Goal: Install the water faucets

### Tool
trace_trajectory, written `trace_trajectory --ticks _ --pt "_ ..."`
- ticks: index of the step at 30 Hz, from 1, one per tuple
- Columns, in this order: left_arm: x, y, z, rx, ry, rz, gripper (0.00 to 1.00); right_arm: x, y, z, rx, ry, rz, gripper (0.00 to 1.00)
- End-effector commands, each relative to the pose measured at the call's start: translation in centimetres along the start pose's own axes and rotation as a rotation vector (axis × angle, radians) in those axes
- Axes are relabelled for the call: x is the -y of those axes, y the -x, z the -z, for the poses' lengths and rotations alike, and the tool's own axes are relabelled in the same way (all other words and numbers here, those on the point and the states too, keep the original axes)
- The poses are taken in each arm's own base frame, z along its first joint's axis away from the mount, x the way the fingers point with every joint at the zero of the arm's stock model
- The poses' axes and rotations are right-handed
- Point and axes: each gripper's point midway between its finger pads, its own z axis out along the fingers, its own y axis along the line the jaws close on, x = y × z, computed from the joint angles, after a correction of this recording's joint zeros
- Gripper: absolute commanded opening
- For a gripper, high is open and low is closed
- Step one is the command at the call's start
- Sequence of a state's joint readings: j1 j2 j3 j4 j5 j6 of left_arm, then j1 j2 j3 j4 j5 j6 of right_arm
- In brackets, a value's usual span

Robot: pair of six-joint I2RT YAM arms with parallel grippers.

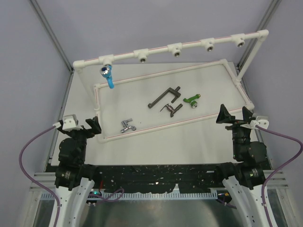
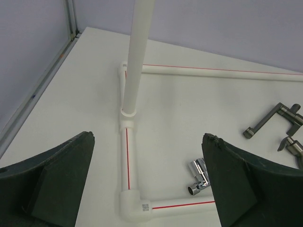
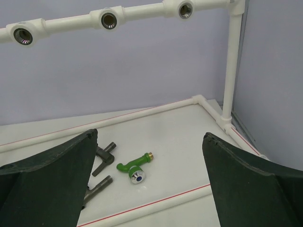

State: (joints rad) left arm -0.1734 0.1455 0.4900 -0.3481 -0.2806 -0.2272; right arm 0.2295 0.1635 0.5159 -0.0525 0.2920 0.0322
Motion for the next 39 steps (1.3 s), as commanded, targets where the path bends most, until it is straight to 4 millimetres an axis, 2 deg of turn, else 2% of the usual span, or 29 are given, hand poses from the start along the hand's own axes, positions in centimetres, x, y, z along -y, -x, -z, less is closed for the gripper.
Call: trace_trajectory --ticks 1,2,8,13,17,27,28,30,31,35,39 --pt "0.9 1.3 -0.5 0.009 -0.027 0.040 1.00 -0.3 1.3 0.0 0.053 0.011 -0.044 0.95" --pt "1.1 0.8 -0.6 -0.018 -0.032 0.044 1.00 -0.4 1.9 0.0 0.080 0.014 -0.055 0.95" --pt "1.9 -1.6 -1.7 -0.223 -0.021 0.050 1.00 0.0 2.1 0.4 0.096 -0.004 -0.069 0.95" --pt "2.9 -5.6 -2.8 -0.519 -0.013 0.030 1.00 0.1 2.4 0.8 0.115 -0.005 -0.091 0.95" --pt "4.7 -8.2 -3.9 -0.669 -0.035 0.066 1.00 0.4 2.3 0.9 0.115 -0.021 -0.107 0.95" --pt "9.7 -12.7 -7.9 -0.827 -0.019 -0.015 1.00 1.2 2.5 0.8 0.115 -0.076 -0.140 0.95" --pt "10.2 -13.2 -8.1 -0.840 -0.021 -0.024 1.00 1.2 1.7 0.8 0.084 -0.075 -0.131 0.95" --pt "11.2 -14.5 -8.7 -0.878 -0.024 -0.054 1.00 1.3 1.8 0.8 0.083 -0.081 -0.134 0.95" --pt "11.4 -15.7 -8.8 -0.911 -0.018 -0.074 1.00 1.3 1.8 0.8 0.081 -0.086 -0.132 0.95" --pt "12.0 -18.3 -9.3 -0.992 0.002 -0.087 1.00 1.4 1.8 0.8 0.083 -0.090 -0.135 0.95" --pt "12.3 -20.4 -9.4 -1.057 0.005 -0.094 0.94 1.2 1.6 0.7 0.076 -0.083 -0.138 0.95"
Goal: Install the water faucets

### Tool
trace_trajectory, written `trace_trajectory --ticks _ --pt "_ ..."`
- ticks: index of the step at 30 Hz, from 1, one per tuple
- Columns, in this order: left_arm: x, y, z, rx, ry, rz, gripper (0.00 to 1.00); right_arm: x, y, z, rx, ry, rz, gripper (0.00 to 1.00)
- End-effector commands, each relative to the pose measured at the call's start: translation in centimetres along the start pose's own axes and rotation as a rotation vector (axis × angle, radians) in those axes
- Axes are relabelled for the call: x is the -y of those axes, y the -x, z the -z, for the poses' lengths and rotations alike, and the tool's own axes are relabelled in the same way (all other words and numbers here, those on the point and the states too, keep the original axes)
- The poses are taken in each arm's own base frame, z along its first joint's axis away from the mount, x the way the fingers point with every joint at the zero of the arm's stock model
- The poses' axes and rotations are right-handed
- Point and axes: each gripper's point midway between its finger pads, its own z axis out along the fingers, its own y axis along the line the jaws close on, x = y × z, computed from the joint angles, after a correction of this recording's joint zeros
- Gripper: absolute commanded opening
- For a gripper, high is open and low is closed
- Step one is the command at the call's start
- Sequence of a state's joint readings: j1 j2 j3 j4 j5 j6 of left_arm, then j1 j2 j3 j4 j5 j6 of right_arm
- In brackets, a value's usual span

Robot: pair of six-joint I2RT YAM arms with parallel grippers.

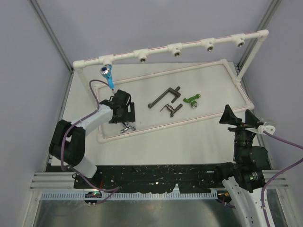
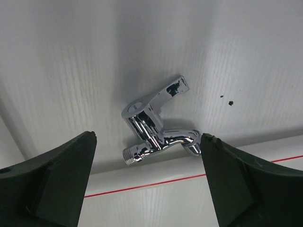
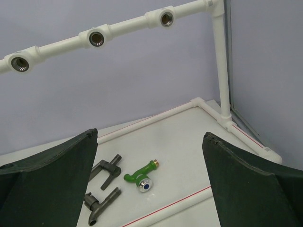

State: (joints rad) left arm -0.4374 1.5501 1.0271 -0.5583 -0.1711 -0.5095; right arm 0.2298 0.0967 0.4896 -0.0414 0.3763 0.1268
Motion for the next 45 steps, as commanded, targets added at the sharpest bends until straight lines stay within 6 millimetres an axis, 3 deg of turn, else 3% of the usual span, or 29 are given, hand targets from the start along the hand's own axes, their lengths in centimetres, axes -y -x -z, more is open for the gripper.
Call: trace_trajectory --ticks 1,7,17,21,25,27,28,29,34,37,41,45 --pt "1.0 0.9 -1.0 -0.008 -0.012 0.026 0.92 -0.2 0.8 -0.2 0.020 -0.004 -0.027 0.95" --pt "0.7 -0.7 -3.1 -0.074 0.023 0.032 0.75 -0.6 0.5 -0.4 0.008 0.014 -0.027 0.95" --pt "0.9 -1.4 -5.0 -0.132 0.046 0.024 0.66 -1.8 -0.2 -0.8 -0.024 0.069 -0.017 0.95" --pt "1.1 -1.2 -4.6 -0.116 0.022 0.022 0.44 -2.5 -0.5 -1.0 -0.045 0.108 -0.006 0.96" --pt "1.5 -1.0 -3.7 -0.086 -0.020 0.030 0.29 -3.1 -0.6 -1.1 -0.061 0.135 0.012 0.95" --pt "1.6 -1.1 -3.3 -0.071 -0.039 0.044 0.15 -3.3 -0.8 -1.2 -0.075 0.143 0.021 0.95" --pt "1.7 -1.0 -3.0 -0.059 -0.050 0.059 0.02 -3.5 -0.7 -1.2 -0.081 0.153 0.025 0.95" --pt "1.7 -1.1 -2.8 -0.054 -0.057 0.070 0.00 -3.7 -0.9 -1.2 -0.093 0.167 0.033 0.95" --pt "1.0 -0.9 -1.8 -0.011 -0.110 0.163 0.00 -6.5 -2.0 -1.4 -0.218 0.303 0.079 0.95" --pt "0.1 -1.1 -1.1 0.032 -0.157 0.252 0.00 -9.1 -3.3 -1.1 -0.307 0.449 0.073 0.96" --pt "-0.3 -0.6 0.8 0.120 -0.225 0.304 0.00 -12.1 -6.6 -1.2 -0.469 0.592 0.035 0.95" --pt "-0.2 -0.2 3.4 0.218 -0.291 0.314 0.00 -14.9 -8.1 -0.9 -0.539 0.735 0.003 0.95"
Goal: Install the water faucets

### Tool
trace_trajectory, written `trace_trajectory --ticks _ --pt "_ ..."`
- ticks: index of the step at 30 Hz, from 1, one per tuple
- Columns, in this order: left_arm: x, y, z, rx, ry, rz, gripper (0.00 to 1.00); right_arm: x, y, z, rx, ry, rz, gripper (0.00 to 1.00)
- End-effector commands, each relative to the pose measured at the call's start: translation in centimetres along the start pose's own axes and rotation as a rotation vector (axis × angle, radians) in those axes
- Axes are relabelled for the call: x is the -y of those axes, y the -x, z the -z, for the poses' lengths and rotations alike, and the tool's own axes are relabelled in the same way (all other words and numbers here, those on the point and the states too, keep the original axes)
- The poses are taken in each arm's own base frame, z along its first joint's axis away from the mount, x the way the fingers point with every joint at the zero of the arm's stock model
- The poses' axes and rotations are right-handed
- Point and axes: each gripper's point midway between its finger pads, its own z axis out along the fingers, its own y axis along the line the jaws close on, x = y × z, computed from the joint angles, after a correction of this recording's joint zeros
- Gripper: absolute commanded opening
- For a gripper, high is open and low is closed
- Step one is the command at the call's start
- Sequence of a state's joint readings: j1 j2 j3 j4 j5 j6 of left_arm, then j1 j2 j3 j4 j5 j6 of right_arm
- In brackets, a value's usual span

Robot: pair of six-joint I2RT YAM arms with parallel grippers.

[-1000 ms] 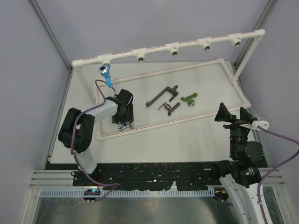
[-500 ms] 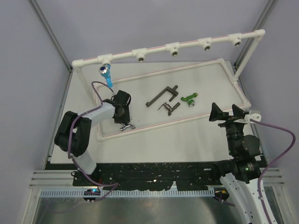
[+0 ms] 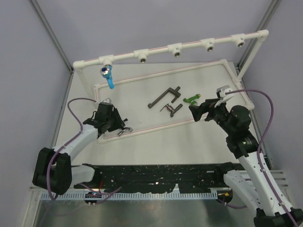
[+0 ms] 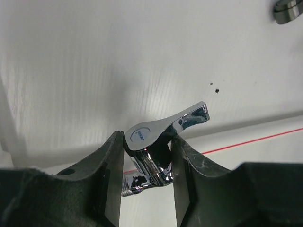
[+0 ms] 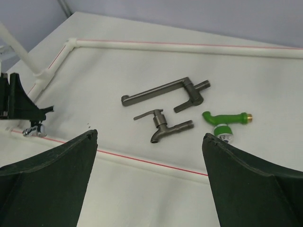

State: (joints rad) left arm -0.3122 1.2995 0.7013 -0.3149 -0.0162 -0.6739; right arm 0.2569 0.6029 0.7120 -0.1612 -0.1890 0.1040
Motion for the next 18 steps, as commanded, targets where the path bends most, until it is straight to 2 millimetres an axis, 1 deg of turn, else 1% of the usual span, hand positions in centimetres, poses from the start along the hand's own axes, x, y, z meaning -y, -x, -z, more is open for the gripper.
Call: trace_trajectory --ticks 1,2,3,4,5,6,7,8,9,10,11,12,13,14,15,16,17,18 --pt "2.9 2.2 3.0 0.139 -0.170 0.030 0.00 -4.6 0.1 -1.1 -0.040 0.255 -0.008 0.95" --pt "3.0 2.2 3.4 0.156 -0.185 0.033 0.00 -5.1 -0.5 -1.7 -0.066 0.275 -0.015 0.95" --pt "3.1 2.4 4.1 0.182 -0.204 0.039 0.00 -5.4 -0.7 -2.1 -0.075 0.278 -0.018 0.95" --pt "3.3 2.7 5.6 0.244 -0.239 0.046 0.00 -7.7 -2.3 -3.5 -0.131 0.307 -0.012 0.95" --pt "3.3 3.0 6.2 0.281 -0.239 0.045 0.00 -9.5 -3.2 -3.9 -0.165 0.345 -0.021 0.96" --pt "3.5 3.0 6.8 0.303 -0.249 0.034 0.00 -10.4 -3.2 -4.4 -0.160 0.355 -0.027 0.95" --pt "3.9 3.2 7.7 0.341 -0.266 0.024 0.00 -12.6 -4.2 -4.8 -0.200 0.402 -0.064 0.95" --pt "4.1 3.3 8.5 0.369 -0.276 0.017 0.00 -13.6 -3.6 -5.3 -0.173 0.424 -0.082 0.97" --pt "4.5 3.2 9.1 0.392 -0.293 0.007 0.00 -15.6 -4.6 -5.7 -0.214 0.458 -0.125 0.98" --pt "4.5 3.0 9.5 0.409 -0.298 0.001 0.00 -16.5 -4.3 -6.1 -0.198 0.474 -0.140 0.98" --pt "4.7 3.0 10.1 0.431 -0.311 -0.001 0.00 -18.2 -5.0 -6.6 -0.235 0.496 -0.166 0.99" --pt "4.8 2.8 10.6 0.444 -0.323 -0.003 0.00 -19.5 -5.0 -6.7 -0.241 0.507 -0.189 1.00" --pt "4.9 2.8 11.0 0.460 -0.333 -0.003 0.00 -20.1 -5.6 -7.5 -0.261 0.505 -0.192 1.00" --pt "5.0 2.8 11.5 0.476 -0.346 -0.004 0.00 -21.1 -6.0 -7.7 -0.274 0.511 -0.200 1.00" --pt "4.9 2.7 11.8 0.491 -0.350 -0.004 0.00 -21.7 -6.4 -8.3 -0.294 0.508 -0.201 0.97" --pt "4.9 2.7 12.2 0.505 -0.360 -0.002 0.00 -22.6 -7.3 -8.5 -0.320 0.517 -0.202 0.97" --pt "4.9 2.6 12.4 0.513 -0.365 -0.001 0.00 -23.3 -6.8 -8.8 -0.315 0.530 -0.205 0.95" --pt "4.9 2.5 12.7 0.523 -0.376 0.002 0.00 -24.2 -7.6 -8.8 -0.338 0.538 -0.204 0.95"
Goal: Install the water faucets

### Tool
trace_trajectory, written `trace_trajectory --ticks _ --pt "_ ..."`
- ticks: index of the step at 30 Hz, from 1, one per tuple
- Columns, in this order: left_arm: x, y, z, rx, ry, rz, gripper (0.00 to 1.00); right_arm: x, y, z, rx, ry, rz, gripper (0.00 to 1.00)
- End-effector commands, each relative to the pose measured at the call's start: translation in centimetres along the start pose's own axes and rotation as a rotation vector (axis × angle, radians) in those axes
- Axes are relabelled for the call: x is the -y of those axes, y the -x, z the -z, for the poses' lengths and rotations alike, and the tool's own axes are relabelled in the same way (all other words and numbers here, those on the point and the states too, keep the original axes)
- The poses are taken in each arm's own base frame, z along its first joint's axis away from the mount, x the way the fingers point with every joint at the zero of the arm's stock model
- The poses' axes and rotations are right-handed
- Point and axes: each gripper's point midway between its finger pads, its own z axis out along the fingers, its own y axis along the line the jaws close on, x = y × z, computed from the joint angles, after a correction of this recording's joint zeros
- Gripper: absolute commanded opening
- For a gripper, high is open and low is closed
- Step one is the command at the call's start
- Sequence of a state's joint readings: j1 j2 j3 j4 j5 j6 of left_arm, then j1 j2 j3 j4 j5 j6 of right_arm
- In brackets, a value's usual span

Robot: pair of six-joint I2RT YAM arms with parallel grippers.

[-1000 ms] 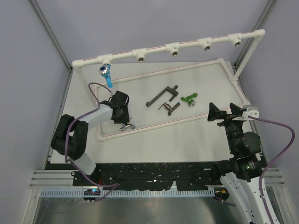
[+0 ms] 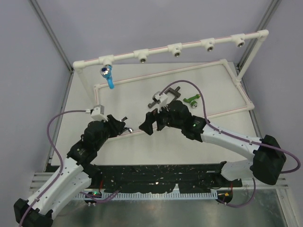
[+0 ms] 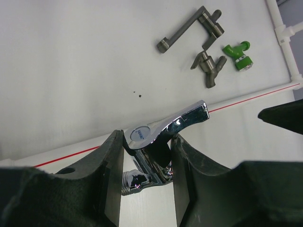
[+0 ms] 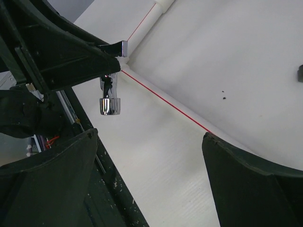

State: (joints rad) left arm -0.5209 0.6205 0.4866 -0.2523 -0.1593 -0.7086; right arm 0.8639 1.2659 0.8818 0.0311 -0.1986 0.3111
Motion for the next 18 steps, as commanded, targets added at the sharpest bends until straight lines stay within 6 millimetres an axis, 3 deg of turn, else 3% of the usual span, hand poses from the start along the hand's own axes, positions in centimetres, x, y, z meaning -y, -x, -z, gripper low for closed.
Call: trace_trajectory --ticks 1,2,5,6,10,18 --pt "0.8 2.0 0.8 0.125 -0.028 0.036 0.00 -3.5 4.6 -1.9 0.117 0.048 -0.029 0.94" --pt "1.1 2.1 1.0 0.133 -0.041 0.038 0.00 -4.1 3.7 -2.7 0.086 0.061 -0.024 0.94" --pt "1.6 2.4 1.3 0.159 -0.063 0.036 0.00 -6.0 3.7 -4.0 0.060 0.090 -0.013 0.93" --pt "1.8 2.5 1.5 0.167 -0.070 0.034 0.00 -6.3 2.5 -4.7 0.023 0.089 -0.013 0.93" --pt "2.2 3.1 1.9 0.192 -0.093 0.029 0.00 -7.4 1.8 -6.4 -0.031 0.108 -0.002 0.87" --pt "2.8 4.2 3.1 0.234 -0.135 0.019 0.00 -8.6 0.0 -7.4 -0.106 0.128 0.012 0.71"
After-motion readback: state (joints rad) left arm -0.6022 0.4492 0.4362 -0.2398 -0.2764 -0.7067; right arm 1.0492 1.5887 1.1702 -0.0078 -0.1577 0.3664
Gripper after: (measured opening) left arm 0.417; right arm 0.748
